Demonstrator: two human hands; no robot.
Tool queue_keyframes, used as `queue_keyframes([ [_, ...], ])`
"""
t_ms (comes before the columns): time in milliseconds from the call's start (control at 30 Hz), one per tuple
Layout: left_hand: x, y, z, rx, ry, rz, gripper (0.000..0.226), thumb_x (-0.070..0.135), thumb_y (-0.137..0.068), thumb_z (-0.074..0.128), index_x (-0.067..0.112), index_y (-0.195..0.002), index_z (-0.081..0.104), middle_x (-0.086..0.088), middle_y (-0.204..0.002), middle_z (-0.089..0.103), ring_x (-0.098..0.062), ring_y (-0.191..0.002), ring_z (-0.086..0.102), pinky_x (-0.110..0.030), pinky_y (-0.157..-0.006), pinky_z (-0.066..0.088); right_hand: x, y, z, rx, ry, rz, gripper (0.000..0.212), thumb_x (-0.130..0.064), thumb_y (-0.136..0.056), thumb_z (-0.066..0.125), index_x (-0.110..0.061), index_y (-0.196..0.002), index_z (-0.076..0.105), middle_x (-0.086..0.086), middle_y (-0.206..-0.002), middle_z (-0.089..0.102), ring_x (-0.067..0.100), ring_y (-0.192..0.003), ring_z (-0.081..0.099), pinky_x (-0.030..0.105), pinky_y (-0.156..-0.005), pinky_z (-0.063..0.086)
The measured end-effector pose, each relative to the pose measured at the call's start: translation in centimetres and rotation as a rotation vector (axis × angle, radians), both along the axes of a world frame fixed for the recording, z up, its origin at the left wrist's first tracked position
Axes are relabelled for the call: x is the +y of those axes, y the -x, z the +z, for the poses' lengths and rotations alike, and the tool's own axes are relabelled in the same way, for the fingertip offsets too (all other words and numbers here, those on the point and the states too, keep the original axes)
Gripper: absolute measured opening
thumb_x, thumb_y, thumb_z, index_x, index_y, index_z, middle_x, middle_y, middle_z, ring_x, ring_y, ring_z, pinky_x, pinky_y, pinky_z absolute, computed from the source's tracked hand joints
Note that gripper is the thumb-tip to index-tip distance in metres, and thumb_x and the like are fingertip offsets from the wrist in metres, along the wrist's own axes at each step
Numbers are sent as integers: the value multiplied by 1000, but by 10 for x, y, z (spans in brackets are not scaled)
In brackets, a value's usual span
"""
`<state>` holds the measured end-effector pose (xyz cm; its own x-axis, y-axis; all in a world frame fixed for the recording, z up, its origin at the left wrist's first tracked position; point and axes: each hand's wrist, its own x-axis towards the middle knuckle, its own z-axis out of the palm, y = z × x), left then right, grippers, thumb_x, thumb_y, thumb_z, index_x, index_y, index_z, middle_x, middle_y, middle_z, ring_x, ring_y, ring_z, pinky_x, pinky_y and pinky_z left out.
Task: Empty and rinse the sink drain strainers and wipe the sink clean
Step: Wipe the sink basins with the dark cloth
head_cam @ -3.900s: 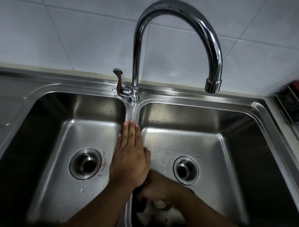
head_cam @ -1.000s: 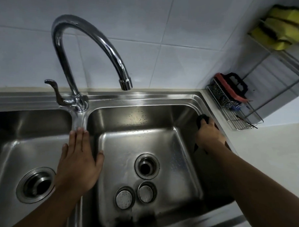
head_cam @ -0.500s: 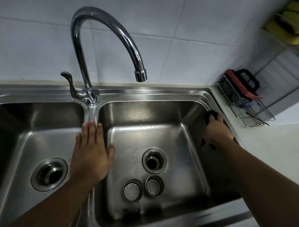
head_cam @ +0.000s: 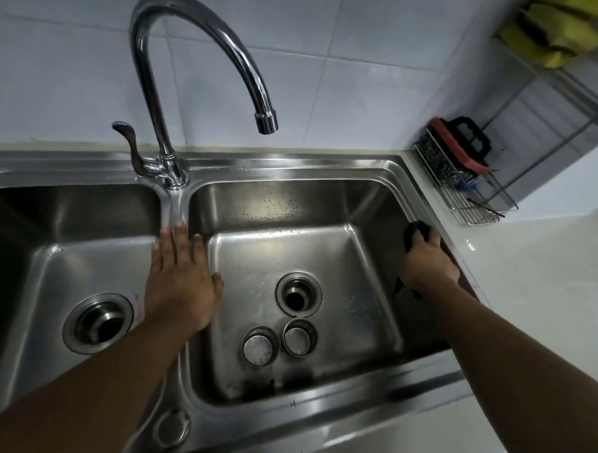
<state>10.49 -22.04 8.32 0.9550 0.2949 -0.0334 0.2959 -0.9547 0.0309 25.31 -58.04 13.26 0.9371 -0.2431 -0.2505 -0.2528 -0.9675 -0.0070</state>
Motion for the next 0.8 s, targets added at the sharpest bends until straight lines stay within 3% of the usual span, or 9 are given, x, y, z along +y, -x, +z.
queue_keyframes([
  [367, -4, 21, 8, -7, 99, -31, 79, 48, -99, 33, 4, -158, 5, -21, -163, -15, -36, -151, -17, -46, -124, -2, -23, 60, 1, 104, 94, -44, 68, -20, -97, 45, -16, -158, 14, 14, -161, 8, 42, -133, 45, 54, -99, 44],
  [533, -3, 24, 7, -13, 132, -36, 80, 48, -98, 35, 4, -158, 5, -19, -163, -18, -34, -151, -19, -45, -123, -4, -42, 66, 10, 19, 88, 8, 57, -17, -93, 47, -20, -149, 37, 12, -149, 26, 44, -117, 56, 52, -93, 48],
  [700, -3, 25, 10, 25, 155, -25, 81, 48, -99, 33, 5, -158, -2, -18, -162, -24, -33, -149, -24, -45, -124, -4, -47, 96, -3, 5, 20, -50, 57, -20, -94, 47, -14, -149, 33, 22, -146, 23, 50, -118, 51, 53, -99, 44],
  [800, -3, 26, 14, 47, 162, -24, 81, 48, -100, 31, 5, -157, -6, -17, -161, -26, -33, -148, -26, -45, -124, -6, -48, 125, -12, -73, 0, -35, 44, -26, -94, 48, -7, -134, 44, 27, -127, 42, 48, -107, 56, 50, -91, 46],
])
